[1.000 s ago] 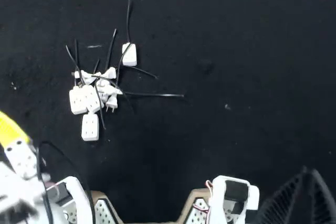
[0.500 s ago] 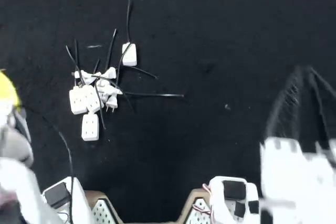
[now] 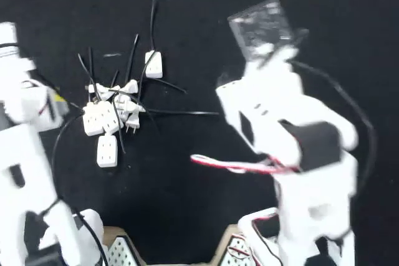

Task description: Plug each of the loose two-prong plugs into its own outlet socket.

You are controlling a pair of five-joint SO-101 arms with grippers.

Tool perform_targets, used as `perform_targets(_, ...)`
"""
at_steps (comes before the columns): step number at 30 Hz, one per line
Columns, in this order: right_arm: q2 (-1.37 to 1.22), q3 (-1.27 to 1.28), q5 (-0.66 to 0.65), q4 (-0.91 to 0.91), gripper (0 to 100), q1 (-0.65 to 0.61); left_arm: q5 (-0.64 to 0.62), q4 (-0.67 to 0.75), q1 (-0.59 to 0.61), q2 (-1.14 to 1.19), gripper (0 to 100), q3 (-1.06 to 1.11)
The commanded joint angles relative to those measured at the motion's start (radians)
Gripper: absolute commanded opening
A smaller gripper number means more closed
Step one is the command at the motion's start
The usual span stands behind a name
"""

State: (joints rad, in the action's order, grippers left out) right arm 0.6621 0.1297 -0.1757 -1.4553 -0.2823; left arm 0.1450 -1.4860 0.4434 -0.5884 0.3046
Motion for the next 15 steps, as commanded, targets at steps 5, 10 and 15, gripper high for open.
perform_targets(5, 0.058, 0.587, 0.009, 0.48, 18.0, -0.038, 0.003, 0.13, -0.166, 0.066, 21, 0.113)
perform_targets(10, 0.108, 0.949, 0.009, 0.847, 18.0, -0.083, 0.0, 0.364, -0.223, 0.075, 22, 0.288)
perform_targets(15, 0.133, 1.125, 0.003, 1.048, 18.0, -0.123, -0.1, 0.585, -0.217, 0.077, 22, 0.406)
